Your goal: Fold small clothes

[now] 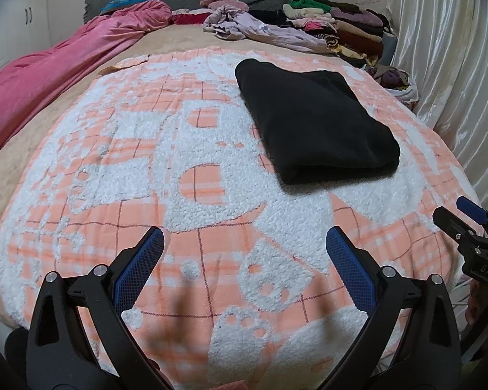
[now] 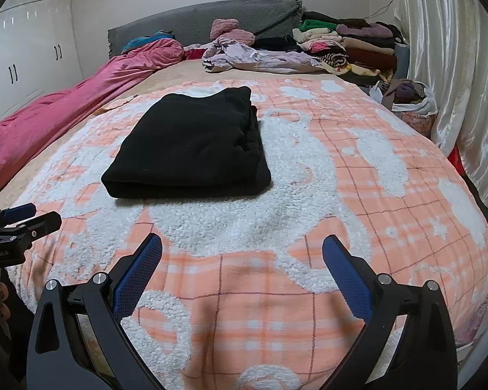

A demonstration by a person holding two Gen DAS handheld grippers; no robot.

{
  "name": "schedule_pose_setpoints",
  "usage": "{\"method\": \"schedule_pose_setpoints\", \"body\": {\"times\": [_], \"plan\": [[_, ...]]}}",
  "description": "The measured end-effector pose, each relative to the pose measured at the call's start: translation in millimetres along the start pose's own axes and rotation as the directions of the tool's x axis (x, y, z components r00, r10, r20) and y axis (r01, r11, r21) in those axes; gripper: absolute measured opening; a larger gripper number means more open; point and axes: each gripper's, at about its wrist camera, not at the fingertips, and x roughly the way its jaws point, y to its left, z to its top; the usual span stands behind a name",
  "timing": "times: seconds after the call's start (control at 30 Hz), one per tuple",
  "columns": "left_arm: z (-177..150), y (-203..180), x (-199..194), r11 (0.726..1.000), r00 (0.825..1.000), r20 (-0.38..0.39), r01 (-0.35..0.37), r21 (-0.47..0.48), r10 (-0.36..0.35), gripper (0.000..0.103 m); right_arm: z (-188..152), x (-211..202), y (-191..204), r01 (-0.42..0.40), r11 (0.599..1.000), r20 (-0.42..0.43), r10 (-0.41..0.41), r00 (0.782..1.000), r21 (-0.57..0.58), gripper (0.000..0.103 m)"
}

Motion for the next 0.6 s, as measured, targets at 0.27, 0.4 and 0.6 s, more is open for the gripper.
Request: {"method": "schedule_pose_setpoints", "body": {"times": [0.27, 0.4, 0.6], "plan": [[-1.6, -5.7, 5.2, 0.999, 0.999, -0.018, -0.033, 0.021, 0.034, 0.093, -2.7, -0.9, -11.1, 0.032, 0.999, -0.007, -0.032, 0.999, 0.022, 0.098], [-3.1, -4.8, 7.2, 1.0, 0.999, -0.025, -0.02, 0.014, 0.02, 0.093, -9.9, -2.9, -33.5, 0.089, 0.994, -0.013, -0.089, 0.996, 0.067, 0.098], [-2.8, 18.9, 14.4, 0.999, 0.999, -0.053, 0.009, -0.039, -0.011, 0.093, -34.9, -14.0, -108.6, 0.295, 0.929, -0.036, -0.295, 0.955, 0.225, 0.098]]}}
